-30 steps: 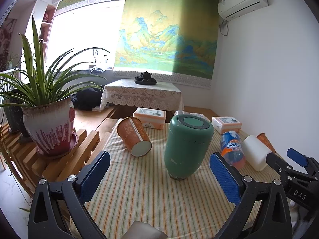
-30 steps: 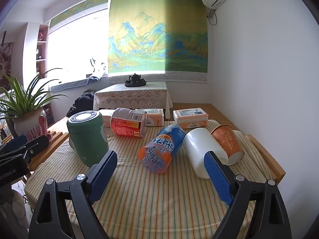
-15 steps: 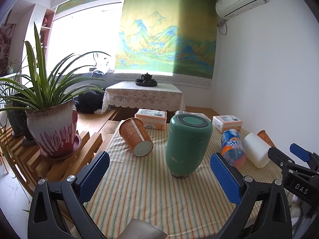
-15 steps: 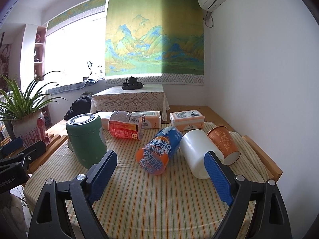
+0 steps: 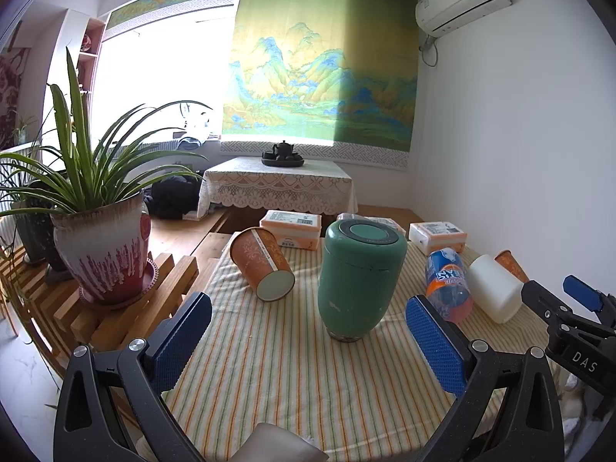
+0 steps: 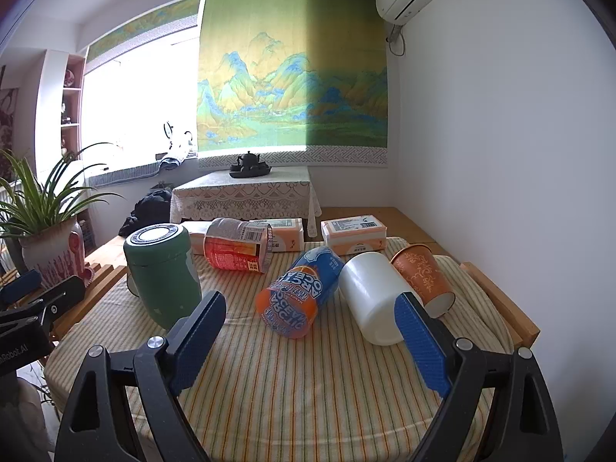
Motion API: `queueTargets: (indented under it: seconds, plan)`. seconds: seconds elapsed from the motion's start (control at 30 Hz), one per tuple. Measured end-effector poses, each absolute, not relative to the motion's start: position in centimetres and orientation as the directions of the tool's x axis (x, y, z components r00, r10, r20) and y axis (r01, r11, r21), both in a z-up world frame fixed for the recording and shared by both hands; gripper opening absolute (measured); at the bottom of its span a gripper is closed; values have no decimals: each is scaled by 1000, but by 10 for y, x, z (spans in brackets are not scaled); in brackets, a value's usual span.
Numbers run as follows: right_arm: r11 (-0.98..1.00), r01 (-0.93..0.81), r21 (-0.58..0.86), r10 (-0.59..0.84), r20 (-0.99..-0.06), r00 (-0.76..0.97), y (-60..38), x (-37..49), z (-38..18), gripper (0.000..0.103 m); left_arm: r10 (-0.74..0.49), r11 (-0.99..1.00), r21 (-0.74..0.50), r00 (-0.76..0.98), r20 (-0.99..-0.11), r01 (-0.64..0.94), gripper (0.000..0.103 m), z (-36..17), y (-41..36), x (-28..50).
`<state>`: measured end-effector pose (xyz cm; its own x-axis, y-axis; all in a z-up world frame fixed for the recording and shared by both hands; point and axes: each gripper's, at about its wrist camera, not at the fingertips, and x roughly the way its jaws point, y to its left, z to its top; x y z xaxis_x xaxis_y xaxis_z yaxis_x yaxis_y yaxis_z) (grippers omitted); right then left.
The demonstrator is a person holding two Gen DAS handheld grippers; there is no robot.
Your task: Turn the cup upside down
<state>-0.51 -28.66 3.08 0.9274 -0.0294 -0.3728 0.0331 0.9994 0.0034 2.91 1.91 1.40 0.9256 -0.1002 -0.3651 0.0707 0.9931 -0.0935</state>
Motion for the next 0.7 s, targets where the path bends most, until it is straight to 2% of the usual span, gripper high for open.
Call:
queueTargets:
  seconds: [0.7]
  plan:
    - [1000, 31, 2, -28, -379, 925, -287, -6, 30, 87, -92, 995, -63, 926, -366, 74, 102, 15, 13, 27]
